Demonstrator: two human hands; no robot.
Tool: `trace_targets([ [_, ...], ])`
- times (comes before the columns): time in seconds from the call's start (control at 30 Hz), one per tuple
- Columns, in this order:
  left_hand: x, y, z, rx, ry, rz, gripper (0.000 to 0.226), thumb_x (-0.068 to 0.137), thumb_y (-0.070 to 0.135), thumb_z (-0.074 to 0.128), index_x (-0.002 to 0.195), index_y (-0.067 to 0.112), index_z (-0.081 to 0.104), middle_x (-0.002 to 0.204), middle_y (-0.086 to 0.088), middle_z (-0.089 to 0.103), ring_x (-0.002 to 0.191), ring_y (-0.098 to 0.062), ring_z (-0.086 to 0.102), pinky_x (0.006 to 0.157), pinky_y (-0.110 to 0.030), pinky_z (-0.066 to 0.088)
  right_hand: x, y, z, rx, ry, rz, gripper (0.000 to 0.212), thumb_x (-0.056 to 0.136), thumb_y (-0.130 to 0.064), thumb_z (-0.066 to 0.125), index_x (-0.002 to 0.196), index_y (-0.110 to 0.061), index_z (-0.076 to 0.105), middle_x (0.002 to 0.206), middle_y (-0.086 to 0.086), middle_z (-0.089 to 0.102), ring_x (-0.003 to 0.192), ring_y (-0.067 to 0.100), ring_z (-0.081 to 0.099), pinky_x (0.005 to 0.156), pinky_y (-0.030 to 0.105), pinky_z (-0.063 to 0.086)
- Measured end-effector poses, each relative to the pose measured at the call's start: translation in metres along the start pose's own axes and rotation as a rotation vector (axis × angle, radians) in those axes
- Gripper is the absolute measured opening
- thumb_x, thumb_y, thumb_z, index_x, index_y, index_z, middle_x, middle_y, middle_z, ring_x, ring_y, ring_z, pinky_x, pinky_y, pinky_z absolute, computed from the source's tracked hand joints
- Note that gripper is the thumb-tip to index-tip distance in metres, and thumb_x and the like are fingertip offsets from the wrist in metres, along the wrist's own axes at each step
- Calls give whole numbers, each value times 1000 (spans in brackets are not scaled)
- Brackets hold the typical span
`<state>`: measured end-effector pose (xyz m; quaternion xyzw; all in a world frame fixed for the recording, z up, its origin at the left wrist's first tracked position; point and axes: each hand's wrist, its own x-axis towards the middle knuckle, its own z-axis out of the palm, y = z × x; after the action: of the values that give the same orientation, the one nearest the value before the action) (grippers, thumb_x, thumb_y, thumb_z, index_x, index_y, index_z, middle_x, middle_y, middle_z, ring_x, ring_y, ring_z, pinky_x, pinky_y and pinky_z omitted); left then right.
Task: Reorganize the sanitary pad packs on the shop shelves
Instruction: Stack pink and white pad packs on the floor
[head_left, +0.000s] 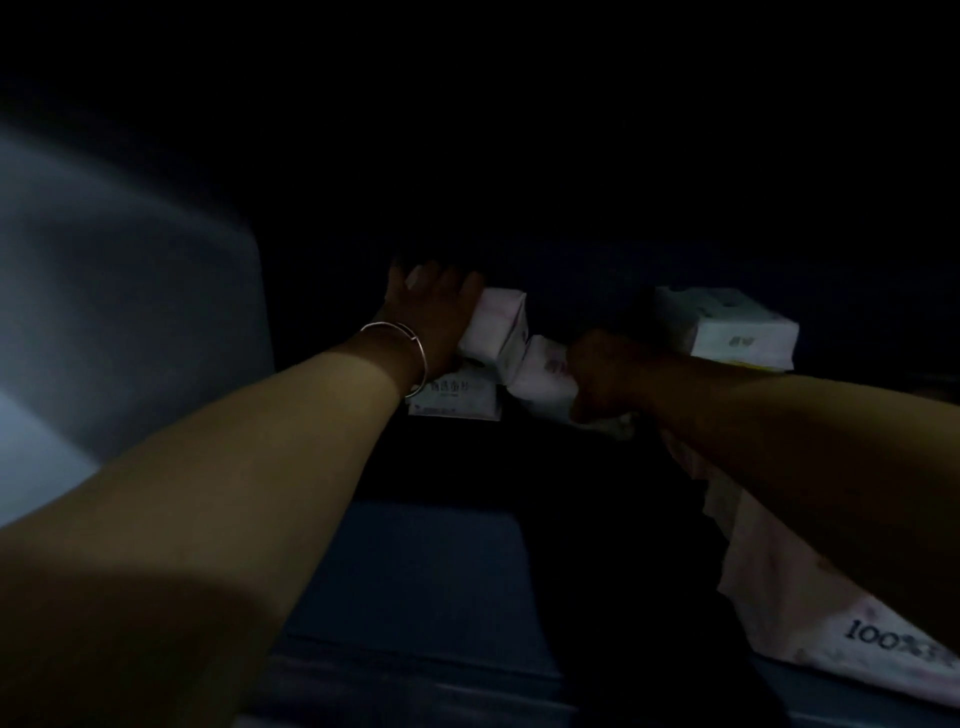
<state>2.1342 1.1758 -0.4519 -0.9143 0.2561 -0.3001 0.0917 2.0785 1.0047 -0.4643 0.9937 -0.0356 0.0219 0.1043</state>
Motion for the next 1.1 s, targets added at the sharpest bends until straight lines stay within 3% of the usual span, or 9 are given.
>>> trace_targets([
  [0.17,-13,4,-19,-41,17,-48,82,76,15,66,143,13,19,143,-11,23,132,-32,22,100,-53,31,-25,2,-20,71,119,12,52,89,-32,61,129,-3,47,134,14,47,121,28,48,85,28,41],
  [0.47,-67,5,-102,-72,-24,-65,85,68,27,76,137,14,29,138,-11,34,128,-30,30,99,-46,32,-114,-2,-66,81,218,-27,41,83,-34,67,110,-6,58,114,16,56,106,33,56,73,29,41],
  [0.53,-88,7,-128,-38,-20,-72,85,68,27,76,137,14,30,137,-11,35,126,-30,31,97,-46,33,-142,-8,-78,63,260,-44,26,84,-31,66,93,-9,55,99,12,50,95,31,53,70,30,41],
  [0.6,-114,7,-152,-9,-7,-88,84,66,28,76,135,13,31,134,-11,36,123,-31,33,95,-45,34,-173,-17,-87,60,311,-69,28,85,-25,64,74,-8,45,92,9,44,85,27,46,69,31,40],
  [0.7,-156,9,-178,-1,-15,-102,80,66,33,77,131,14,34,128,-9,38,117,-29,35,92,-44,34,-213,-31,-93,21,371,-122,19,88,-24,59,91,-6,54,104,11,50,100,30,45,75,33,38],
  [0.83,-220,15,-200,18,-37,-126,78,63,31,79,125,13,37,124,-9,40,115,-29,36,90,-43,35,-264,-55,-83,-39,402,-162,39,88,-27,60,119,-4,50,119,13,50,116,32,40,81,33,40],
  [0.93,-272,23,-210,11,-79,-125,78,62,29,80,125,9,38,124,-14,40,114,-32,37,88,-44,36,-307,-72,-66,34,339,-202,27,84,-27,64,93,-5,53,107,14,51,102,31,44,74,34,39],
  [1.0,-306,31,-208,-33,-137,-113,80,60,28,82,124,8,39,123,-16,41,113,-33,37,87,-45,37,-337,-80,-47,97,259,-211,35,79,-29,68,70,-7,42,92,12,46,86,27,41,69,32,39],
  [1.1,-353,48,-195,-96,-253,-76,81,58,29,83,124,9,39,122,-15,42,113,-32,38,85,-43,37,-375,-87,-6,175,139,-219,37,77,-33,71,88,-2,55,90,12,48,82,26,46,67,31,40],
])
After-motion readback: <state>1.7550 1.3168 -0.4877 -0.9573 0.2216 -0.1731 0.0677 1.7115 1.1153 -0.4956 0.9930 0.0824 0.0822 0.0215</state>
